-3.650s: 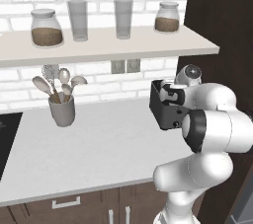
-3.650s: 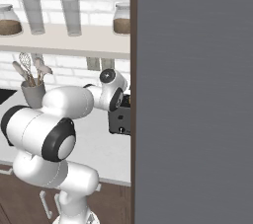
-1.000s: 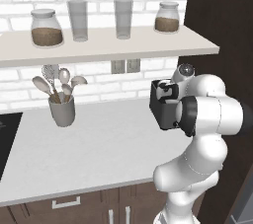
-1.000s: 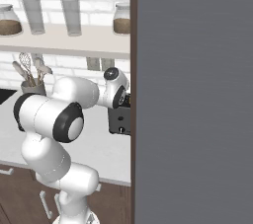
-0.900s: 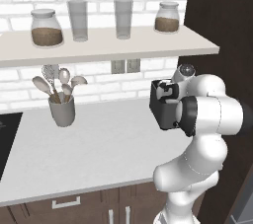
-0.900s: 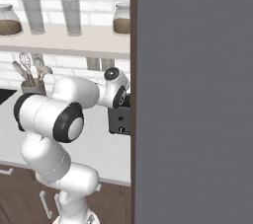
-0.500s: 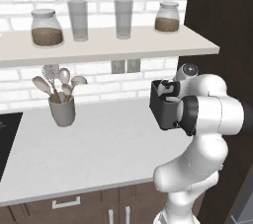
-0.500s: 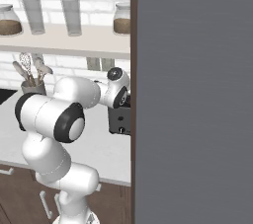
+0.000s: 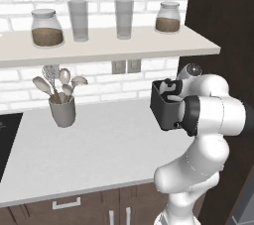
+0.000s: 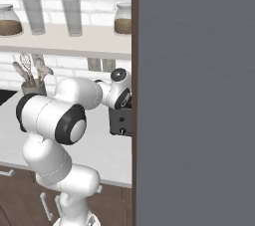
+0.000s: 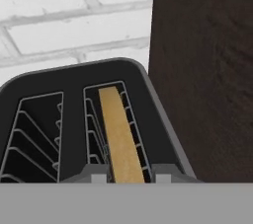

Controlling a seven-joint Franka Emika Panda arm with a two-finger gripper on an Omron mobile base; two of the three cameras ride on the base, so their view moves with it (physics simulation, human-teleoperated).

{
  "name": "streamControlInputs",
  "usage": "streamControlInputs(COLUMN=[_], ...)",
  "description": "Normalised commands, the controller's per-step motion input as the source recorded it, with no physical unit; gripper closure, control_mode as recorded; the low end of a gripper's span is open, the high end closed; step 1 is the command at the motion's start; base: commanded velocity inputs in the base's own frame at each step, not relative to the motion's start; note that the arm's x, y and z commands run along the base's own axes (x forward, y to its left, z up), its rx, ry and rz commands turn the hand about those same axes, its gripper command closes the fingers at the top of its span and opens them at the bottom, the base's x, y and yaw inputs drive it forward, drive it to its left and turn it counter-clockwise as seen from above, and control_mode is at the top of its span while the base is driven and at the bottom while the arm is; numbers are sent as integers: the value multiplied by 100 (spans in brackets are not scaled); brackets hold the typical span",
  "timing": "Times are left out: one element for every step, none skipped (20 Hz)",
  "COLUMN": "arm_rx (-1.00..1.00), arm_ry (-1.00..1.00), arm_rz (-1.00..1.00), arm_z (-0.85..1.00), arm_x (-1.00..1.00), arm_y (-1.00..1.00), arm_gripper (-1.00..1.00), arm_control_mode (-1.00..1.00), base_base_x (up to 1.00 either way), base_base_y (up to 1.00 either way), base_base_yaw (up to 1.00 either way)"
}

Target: Start the toaster. Once the lever pops up, take the bread to the plate on the dining counter.

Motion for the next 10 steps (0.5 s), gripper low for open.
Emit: streamControlInputs(arm_rx=[0,0,0,0,0,0,0,0,0,0], arm_ry=[0,0,0,0,0,-1,-3,-4,-7,-8], arm_rz=[0,0,0,0,0,0,0,0,0,0], arm_z=[0,0,0,0,0,0,0,3,8,9], arm_x=[0,0,0,0,0,0,0,-1,-4,-6], arm_y=[0,0,0,0,0,0,0,0,0,0], arm_gripper=[100,100,100,100,100,100,100,100,100,100], arm_control_mode=[-100,-100,-100,-100,-100,-100,-100,-100,-100,-100], base_base_x=[0,0,0,0,0,0,0,0,0,0], base_base_y=[0,0,0,0,0,0,0,0,0,0], base_base_yaw=[0,0,0,0,0,0,0,0,0,0])
